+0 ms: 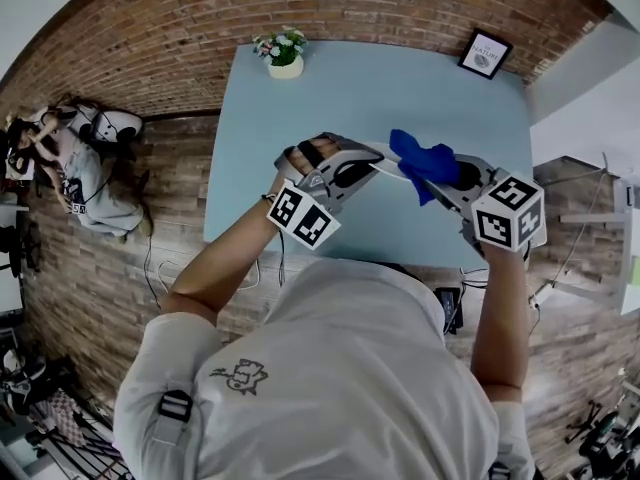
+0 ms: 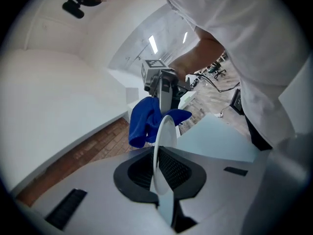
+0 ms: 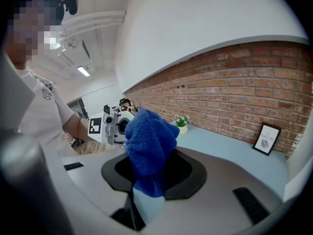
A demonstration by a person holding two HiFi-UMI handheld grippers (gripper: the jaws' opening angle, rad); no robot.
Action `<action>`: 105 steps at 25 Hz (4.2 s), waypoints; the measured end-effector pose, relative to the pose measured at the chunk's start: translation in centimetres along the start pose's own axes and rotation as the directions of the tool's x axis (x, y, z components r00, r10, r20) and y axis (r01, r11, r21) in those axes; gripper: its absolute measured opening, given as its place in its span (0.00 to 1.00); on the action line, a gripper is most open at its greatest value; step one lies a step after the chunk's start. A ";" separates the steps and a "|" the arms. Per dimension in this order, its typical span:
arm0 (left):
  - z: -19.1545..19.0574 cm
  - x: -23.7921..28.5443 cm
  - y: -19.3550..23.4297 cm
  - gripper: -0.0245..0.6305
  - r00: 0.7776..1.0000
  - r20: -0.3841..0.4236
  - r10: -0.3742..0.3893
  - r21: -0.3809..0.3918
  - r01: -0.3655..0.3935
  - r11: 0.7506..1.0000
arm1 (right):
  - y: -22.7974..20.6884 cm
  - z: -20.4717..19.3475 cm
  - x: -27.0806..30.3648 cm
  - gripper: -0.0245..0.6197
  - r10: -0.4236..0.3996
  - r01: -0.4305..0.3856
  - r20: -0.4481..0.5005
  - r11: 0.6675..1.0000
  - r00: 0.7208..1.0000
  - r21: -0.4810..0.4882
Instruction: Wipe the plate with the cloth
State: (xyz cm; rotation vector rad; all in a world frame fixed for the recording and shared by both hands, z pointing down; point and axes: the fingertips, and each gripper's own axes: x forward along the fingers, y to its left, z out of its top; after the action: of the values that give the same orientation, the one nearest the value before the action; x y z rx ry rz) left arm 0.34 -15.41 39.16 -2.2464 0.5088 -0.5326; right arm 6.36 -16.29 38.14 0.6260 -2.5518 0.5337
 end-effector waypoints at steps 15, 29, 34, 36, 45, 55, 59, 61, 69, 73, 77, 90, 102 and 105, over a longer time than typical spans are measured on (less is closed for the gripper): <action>-9.7 7.9 -6.5 0.07 0.975 -0.161 -0.153 -0.706 -0.006 0.708 | -8.4 -9.1 1.2 0.22 -0.067 0.056 0.042 0.974 0.997 0.219; -18.2 11.7 -15.8 0.07 0.944 -0.241 -0.226 -0.971 -0.233 0.060 | -13.5 -18.8 5.5 0.22 -0.045 0.065 -0.065 0.930 0.997 0.361; -19.8 12.3 -18.8 0.07 0.943 -0.253 -0.215 -0.949 -0.285 -0.134 | -14.7 -21.1 7.1 0.22 -0.009 0.045 -0.099 0.928 0.995 0.370; -20.3 12.6 -19.9 0.07 0.943 -0.248 -0.221 -0.939 -0.290 -0.185 | -14.9 -21.9 7.8 0.22 0.006 0.035 -0.107 0.925 0.994 0.378; -22.1 13.9 -23.8 0.07 0.931 -0.278 -0.236 -0.888 -0.343 -0.306 | -15.3 -25.6 9.0 0.22 0.074 -0.006 -0.153 0.914 0.985 0.406; -25.8 14.5 -24.8 0.07 0.898 -0.357 -0.258 -0.878 -0.417 -0.235 | -16.9 -27.2 11.8 0.22 0.112 -0.025 -0.179 0.903 0.977 0.428; -26.5 15.0 -25.5 0.13 0.858 -0.420 -0.295 -0.871 -0.472 -0.135 | -17.1 -28.1 11.9 0.22 0.131 -0.038 -0.183 0.896 0.974 0.442; -27.0 15.3 -25.7 0.17 0.840 -0.446 -0.308 -0.861 -0.497 -0.107 | -17.5 -28.2 12.1 0.22 0.134 -0.041 -0.181 0.896 0.974 0.443; -28.0 15.3 -26.6 0.34 0.765 -0.543 -0.345 -0.820 -0.572 0.025 | -17.9 -28.8 12.5 0.22 0.135 -0.047 -0.166 0.893 0.977 0.448; -28.0 15.0 -26.2 0.39 0.740 -0.583 -0.335 -0.792 -0.610 0.032 | -17.9 -28.8 12.7 0.22 0.142 -0.054 -0.165 0.891 0.976 0.450; -27.0 14.6 -25.2 0.39 0.744 -0.589 -0.316 -0.789 -0.614 0.025 | -17.6 -27.7 12.2 0.22 0.145 -0.065 -0.152 0.898 0.978 0.436; -17.7 12.5 -17.6 0.38 0.820 -0.562 -0.102 -0.827 -0.561 0.046 | -15.3 -22.4 9.3 0.22 0.158 -0.130 -0.076 0.949 0.984 0.289; -6.5 4.4 -15.7 0.05 0.872 -0.485 0.072 -0.860 -0.490 0.139 | -8.5 -19.8 2.9 0.22 0.042 -0.049 0.039 0.982 0.998 0.183; -3.0 2.1 -16.7 0.05 0.885 -0.454 0.097 -0.871 -0.465 0.160 | -4.8 -19.4 1.2 0.22 0.038 -0.053 0.090 0.982 0.995 0.180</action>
State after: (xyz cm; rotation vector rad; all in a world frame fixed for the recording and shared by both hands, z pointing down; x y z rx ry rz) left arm 3.73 -7.69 54.03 -3.1089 1.8858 -0.3438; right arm 14.36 -11.64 55.93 0.6682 -2.6230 0.7788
